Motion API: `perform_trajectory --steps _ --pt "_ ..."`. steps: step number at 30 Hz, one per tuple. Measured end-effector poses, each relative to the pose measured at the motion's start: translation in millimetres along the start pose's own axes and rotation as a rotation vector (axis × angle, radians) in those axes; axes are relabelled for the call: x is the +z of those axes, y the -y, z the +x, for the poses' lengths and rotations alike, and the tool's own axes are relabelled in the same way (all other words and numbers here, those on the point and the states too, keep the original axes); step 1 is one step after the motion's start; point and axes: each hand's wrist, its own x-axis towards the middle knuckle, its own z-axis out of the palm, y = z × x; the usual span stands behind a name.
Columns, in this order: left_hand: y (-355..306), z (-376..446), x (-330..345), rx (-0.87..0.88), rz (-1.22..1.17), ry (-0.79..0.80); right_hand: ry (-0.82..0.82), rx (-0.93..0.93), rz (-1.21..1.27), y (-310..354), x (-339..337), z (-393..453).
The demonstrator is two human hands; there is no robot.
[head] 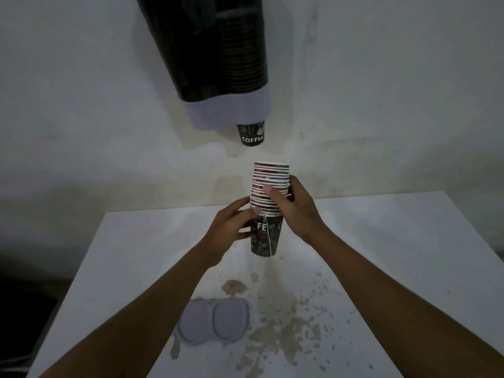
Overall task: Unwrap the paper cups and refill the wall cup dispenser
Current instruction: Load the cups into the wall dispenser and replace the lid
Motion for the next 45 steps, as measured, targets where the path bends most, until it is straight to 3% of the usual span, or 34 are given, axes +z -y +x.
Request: perform_trajectory --steps 6,13,17,26,32,36,41,45 --pt "-47.7 -21.1 -20.4 0.06 0.001 0.032 0.003 -0.028 -0.046 67.3 12.3 -4.0" --pt "-106.6 -45.1 -52.1 0.17 0.024 0.007 0.035 -0.184 0.029 140.2 29.5 -17.8" --pt "-144.1 -56.7 -71.5 0.183 -0.035 0.082 0.055 -0.267 0.058 181.3 37.0 -18.3" --pt "-246.3 -62.1 -100.6 0.597 -0.024 -0.12 -0.025 -0.517 -0.005 258.7 41.9 -3.5" --pt "-309.3 -50.1 -120.4 0.478 -0.272 -0.282 -0.285 -0.668 -0.294 288.5 41.6 26.1" --pt "-341.1 -35.4 -132.0 0.459 -0.289 -0.342 -0.358 -0.761 -0.46 296.4 38.4 51.0" --pt "-361.7 -15.9 -133.9 0.527 -0.275 -0.426 -0.406 -0.689 -0.639 291.3 37.3 77.0" --pt "-360.6 8.6 -130.8 0.665 -0.189 -0.574 -0.396 -0.586 -0.639 276.6 39.8 90.2"
